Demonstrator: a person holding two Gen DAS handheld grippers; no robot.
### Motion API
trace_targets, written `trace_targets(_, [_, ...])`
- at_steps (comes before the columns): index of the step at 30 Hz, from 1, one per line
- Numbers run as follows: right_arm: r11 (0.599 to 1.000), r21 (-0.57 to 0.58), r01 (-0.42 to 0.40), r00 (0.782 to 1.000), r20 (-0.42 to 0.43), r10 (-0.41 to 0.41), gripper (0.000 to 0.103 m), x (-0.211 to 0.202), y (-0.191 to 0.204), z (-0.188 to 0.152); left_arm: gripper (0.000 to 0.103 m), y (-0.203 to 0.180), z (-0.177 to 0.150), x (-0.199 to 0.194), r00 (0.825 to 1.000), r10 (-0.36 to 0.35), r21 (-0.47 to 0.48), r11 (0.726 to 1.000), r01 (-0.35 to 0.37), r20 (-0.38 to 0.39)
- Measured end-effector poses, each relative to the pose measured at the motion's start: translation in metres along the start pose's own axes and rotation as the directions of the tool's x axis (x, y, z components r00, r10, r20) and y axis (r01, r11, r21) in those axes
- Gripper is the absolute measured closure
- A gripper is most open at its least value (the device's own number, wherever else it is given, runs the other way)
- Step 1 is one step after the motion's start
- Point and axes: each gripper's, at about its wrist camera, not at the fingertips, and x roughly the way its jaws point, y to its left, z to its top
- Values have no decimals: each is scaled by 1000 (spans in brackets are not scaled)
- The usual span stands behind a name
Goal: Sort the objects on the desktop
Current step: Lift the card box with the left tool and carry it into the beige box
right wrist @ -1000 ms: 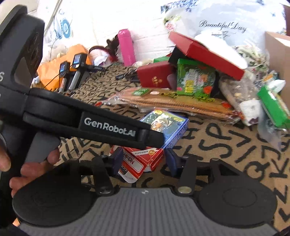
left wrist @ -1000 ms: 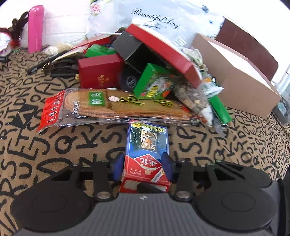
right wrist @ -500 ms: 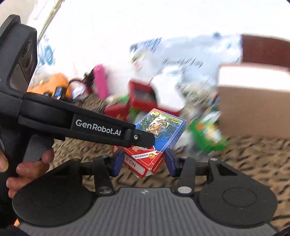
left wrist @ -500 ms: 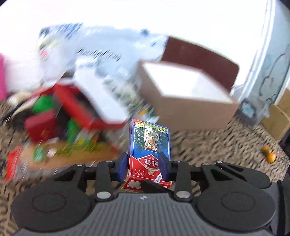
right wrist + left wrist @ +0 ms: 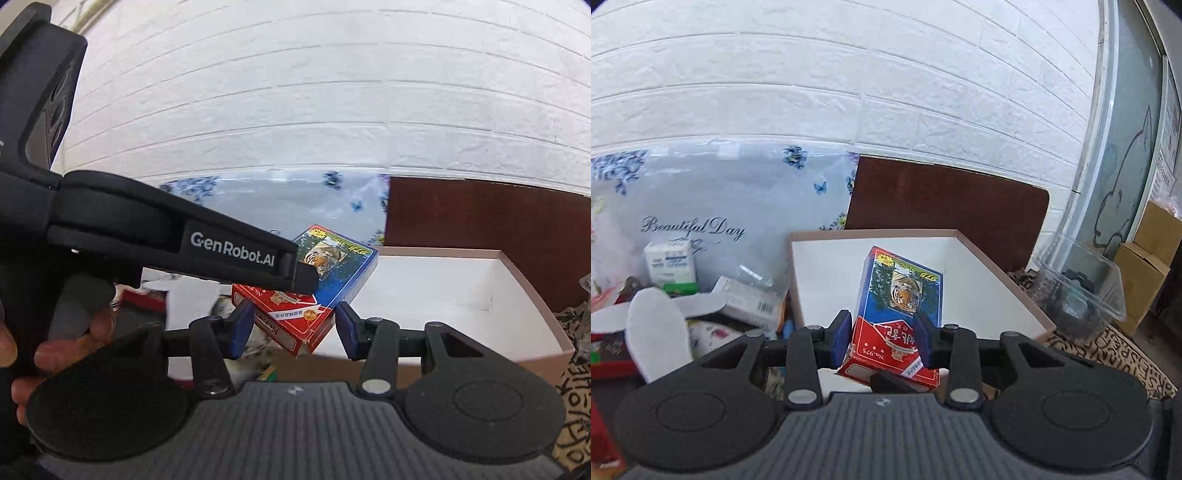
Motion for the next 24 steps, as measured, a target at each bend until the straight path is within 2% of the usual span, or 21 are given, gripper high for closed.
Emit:
trace_targets(5, [999,15,28,998,-59,-27,55,45,-34,6,65,5,8,54,998,-9,-44,999,6,-56])
trace_targets(9, [999,30,21,991,-132,-16,55,82,-59,4,65,10,8,85,994,-4,-63,998,-3,-109])
trace_targets(18, [996,85,34,964,-266,-10,55,132,-83,-13,66,7,7,136,976,51,0,999,-52,-210])
trace_targets(21, [989,147,30,955,-295,14,55,145,-91,-15,63,9,5,146,971,61,8,998,-61,-232])
trace_targets(24, [984,174,41,952,-306,14,55,149,-94,-16,49,6,4,149,972,36,29,999,-30,-233])
